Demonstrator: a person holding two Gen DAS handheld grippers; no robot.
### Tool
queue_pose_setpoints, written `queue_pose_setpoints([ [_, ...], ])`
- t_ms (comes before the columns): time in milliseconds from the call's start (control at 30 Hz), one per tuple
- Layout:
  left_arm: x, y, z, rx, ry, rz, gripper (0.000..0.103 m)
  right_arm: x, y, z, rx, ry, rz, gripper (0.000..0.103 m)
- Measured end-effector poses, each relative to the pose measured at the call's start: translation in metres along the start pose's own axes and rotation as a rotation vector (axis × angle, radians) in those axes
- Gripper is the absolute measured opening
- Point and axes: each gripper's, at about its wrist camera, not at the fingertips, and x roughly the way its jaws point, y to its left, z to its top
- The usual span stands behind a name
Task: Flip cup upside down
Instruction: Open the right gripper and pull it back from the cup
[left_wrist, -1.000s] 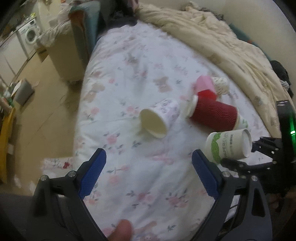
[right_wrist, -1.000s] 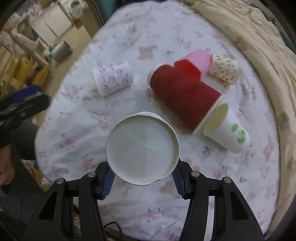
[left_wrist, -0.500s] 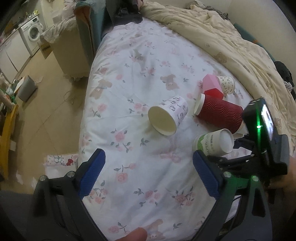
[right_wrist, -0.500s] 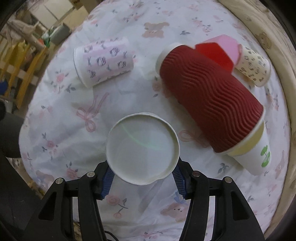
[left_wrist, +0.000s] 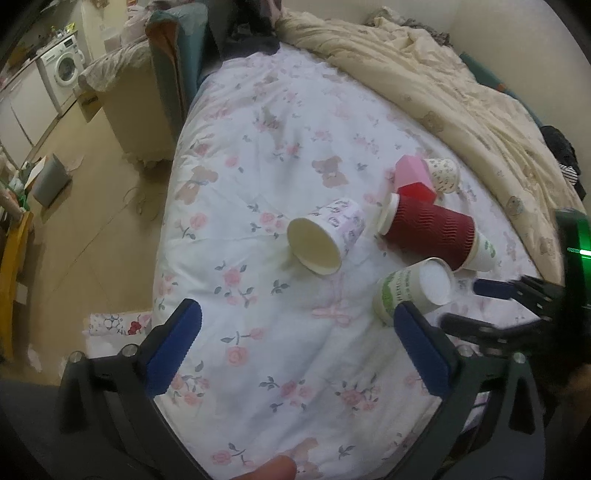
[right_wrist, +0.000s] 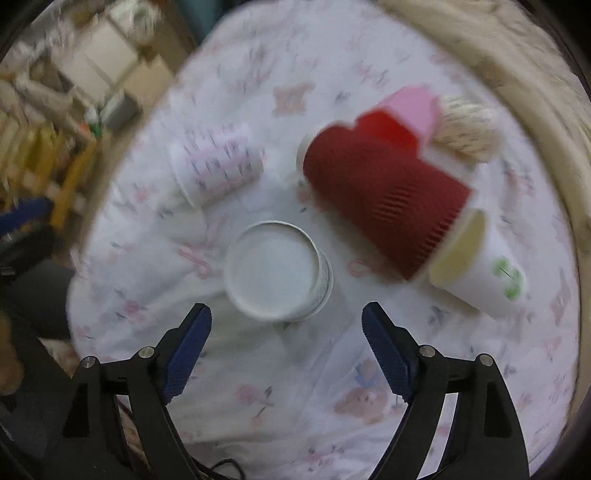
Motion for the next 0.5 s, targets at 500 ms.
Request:
queue_pose_setpoints([
  [500, -0.054, -0.023, -0.047, 0.052, -0.205, -0.009, 0.103, -0.097, 0.002, -0.088, 0.23, -0.406, -0.124, 0.101],
])
